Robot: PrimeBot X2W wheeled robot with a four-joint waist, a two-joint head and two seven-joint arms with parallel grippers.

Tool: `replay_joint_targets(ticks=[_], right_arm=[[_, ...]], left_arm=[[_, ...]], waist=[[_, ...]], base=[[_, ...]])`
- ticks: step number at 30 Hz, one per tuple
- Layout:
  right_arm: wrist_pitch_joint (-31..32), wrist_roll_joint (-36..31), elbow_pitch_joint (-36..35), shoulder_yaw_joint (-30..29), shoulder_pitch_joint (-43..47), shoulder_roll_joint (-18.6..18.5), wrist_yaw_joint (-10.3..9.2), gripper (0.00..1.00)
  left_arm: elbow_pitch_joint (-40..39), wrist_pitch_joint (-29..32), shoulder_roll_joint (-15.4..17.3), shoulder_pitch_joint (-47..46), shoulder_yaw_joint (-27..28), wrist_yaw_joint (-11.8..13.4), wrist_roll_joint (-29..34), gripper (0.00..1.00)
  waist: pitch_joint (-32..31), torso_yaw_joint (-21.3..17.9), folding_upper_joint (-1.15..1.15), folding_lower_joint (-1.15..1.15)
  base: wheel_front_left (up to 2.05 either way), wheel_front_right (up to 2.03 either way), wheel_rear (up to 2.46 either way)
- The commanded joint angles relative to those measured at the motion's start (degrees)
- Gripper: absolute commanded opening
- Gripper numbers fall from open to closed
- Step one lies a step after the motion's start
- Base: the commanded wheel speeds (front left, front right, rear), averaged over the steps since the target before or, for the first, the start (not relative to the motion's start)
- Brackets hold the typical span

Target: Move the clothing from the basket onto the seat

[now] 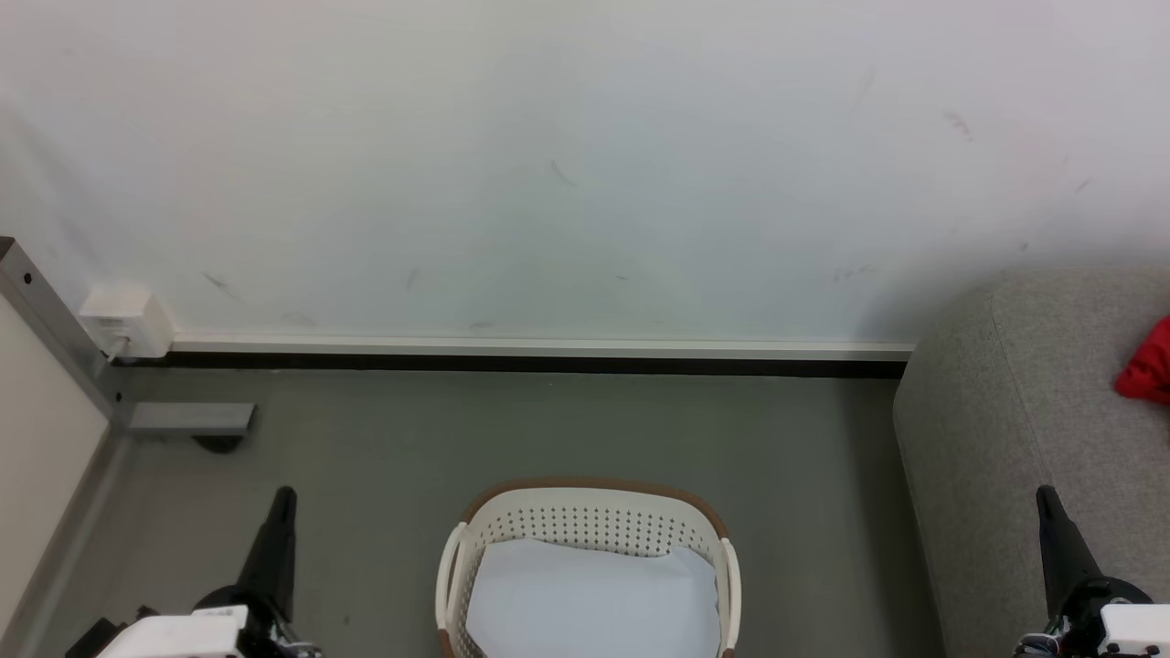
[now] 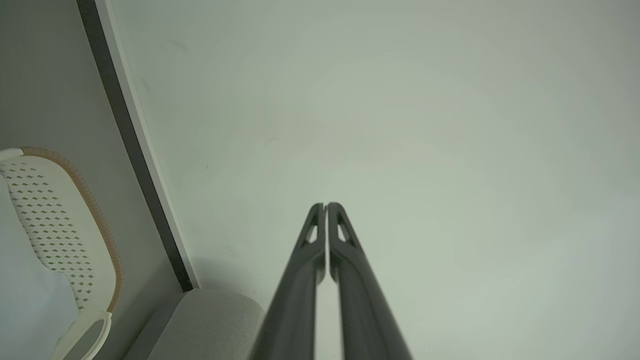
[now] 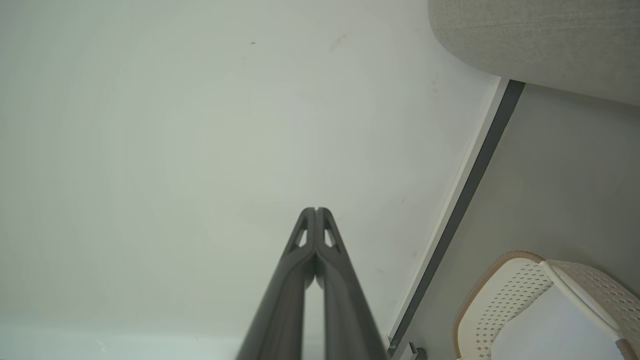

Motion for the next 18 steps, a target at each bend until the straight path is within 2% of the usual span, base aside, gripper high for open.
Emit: replay_joint_targets(ticks=[1,18], right_arm=[[0.14,0.12,0.11,-0.23,-0.79,-0.46,-0.14,0.0],[0.15,0.12,0.11,-0.22,-0.79,-0.45,-0.14,0.0]], left_arm=[[-0.21,0.22,0.15,-0.45,0.1,-0.38,-0.81,0.0],[-0.21,0.21,0.15,-0.44,0.09,-0.39,-0.81,0.0]], waist=[[0.0,0.0,0.0,0.0],[0.0,0.0,0.0,0.0]], base=[[0.0,0.0,0.0],[0.0,0.0,0.0]])
